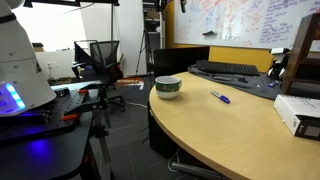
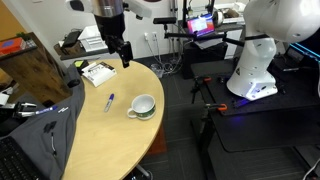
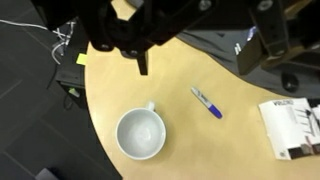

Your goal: Put the marker in the mug

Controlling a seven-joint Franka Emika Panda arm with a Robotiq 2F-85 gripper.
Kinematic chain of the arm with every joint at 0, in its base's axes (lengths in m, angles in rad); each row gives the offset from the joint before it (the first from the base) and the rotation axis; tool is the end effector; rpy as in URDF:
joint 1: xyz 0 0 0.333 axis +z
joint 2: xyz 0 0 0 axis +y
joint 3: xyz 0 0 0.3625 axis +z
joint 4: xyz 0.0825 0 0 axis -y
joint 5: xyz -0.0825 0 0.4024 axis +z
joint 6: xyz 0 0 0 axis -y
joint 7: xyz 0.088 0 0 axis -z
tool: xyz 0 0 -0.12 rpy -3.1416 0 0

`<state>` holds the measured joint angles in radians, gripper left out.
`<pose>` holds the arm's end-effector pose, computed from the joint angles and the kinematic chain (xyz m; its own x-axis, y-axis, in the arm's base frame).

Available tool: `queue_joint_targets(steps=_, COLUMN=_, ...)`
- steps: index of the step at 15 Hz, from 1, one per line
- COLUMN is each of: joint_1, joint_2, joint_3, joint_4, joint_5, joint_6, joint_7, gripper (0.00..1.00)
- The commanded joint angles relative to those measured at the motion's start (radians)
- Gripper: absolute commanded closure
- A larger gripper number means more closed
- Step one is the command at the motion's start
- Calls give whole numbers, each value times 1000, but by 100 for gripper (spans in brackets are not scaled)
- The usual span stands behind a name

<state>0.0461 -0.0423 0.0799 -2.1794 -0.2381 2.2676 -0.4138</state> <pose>0.5510 0.0617 0.4457 0.7748 0.6317 0.0232 0.6106 -0.7574 0.2312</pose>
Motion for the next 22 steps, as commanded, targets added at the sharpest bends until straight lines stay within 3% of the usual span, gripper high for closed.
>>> queue_joint_targets(steps=1, joint_1=10, joint_2=110, joint_3=-4, joint_4=123, joint_5=7, joint_6=-42, joint_7=-204, gripper=0)
queue_joint_targets(steps=2, joint_1=8, joint_2=119, joint_3=2, joint_4=146, joint_5=3, joint_6=-68, joint_7=-229, gripper=0)
queue_joint_targets(steps=3, joint_1=5, joint_2=101, joint_3=-1, joint_4=96, joint_5=2, joint_6=-7, joint_7=-159, gripper=0)
queue_joint_targets(steps=8, joint_1=5, joint_2=117, joint_3=3, joint_4=130, joint_5=2, joint_6=-35, joint_7=-209, gripper=0)
queue_joint_targets(steps=12, joint_1=-42, joint_2=221, joint_3=0, joint_4=191, joint_5=167, joint_6=-49, joint_7=-582, gripper=0)
queue_joint_targets(steps=17, joint_1=-118, joint_2=433, joint_3=-6, joint_4=351, joint_5=112, joint_6=-72, joint_7=-919, gripper=0)
queue_joint_targets(steps=22, joint_1=-140, joint_2=660, joint_3=6, joint_4=540, joint_5=45, joint_6=2, joint_7=-1135, gripper=0)
